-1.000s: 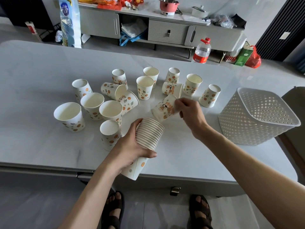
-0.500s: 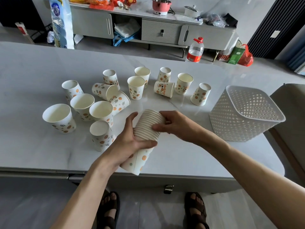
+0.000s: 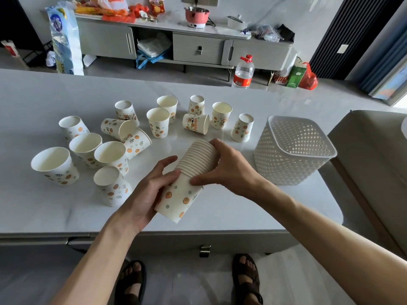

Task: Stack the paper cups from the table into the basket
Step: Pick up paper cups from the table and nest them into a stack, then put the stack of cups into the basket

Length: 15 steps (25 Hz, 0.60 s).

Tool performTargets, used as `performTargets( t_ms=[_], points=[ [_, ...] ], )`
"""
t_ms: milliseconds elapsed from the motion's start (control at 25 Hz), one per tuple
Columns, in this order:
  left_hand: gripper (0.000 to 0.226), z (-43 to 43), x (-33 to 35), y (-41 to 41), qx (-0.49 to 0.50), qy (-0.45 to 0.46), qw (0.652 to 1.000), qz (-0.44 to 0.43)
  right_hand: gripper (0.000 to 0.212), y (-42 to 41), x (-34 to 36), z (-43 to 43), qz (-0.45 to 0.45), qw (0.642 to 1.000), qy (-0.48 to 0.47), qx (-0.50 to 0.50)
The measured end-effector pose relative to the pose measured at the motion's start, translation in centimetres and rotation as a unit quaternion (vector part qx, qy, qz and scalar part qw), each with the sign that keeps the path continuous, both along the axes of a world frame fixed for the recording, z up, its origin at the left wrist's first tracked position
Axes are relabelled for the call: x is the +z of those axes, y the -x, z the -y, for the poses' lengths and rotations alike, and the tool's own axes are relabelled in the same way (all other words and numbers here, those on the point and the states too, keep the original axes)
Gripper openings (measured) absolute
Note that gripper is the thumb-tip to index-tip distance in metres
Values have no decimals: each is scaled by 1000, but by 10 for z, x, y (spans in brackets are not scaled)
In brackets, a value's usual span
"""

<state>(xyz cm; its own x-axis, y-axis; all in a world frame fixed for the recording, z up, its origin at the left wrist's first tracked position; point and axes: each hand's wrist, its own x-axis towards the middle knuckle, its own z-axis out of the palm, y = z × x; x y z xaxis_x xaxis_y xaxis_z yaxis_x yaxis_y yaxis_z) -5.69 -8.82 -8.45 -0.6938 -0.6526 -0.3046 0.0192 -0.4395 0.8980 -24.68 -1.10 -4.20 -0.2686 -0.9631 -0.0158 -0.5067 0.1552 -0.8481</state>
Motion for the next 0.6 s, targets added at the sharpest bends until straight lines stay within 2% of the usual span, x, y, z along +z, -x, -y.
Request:
performTargets(
  t_ms=[120,280,440,600],
  points=[
    [48,-18,20,25,-21,45,999,-5,71,18,26,-24,-37,999,14,-32],
    [41,-37,59,78,-45,146,988,16,65,53,75,-51,-180,978,53,-94],
    [32,-49,87,142,-64,176,982,27,68,100,111,-70,-331,926,123,-137],
    [27,-49,104,214,-57,192,979,42,79,163,118,-81,-441,866,175,-157]
  ],
)
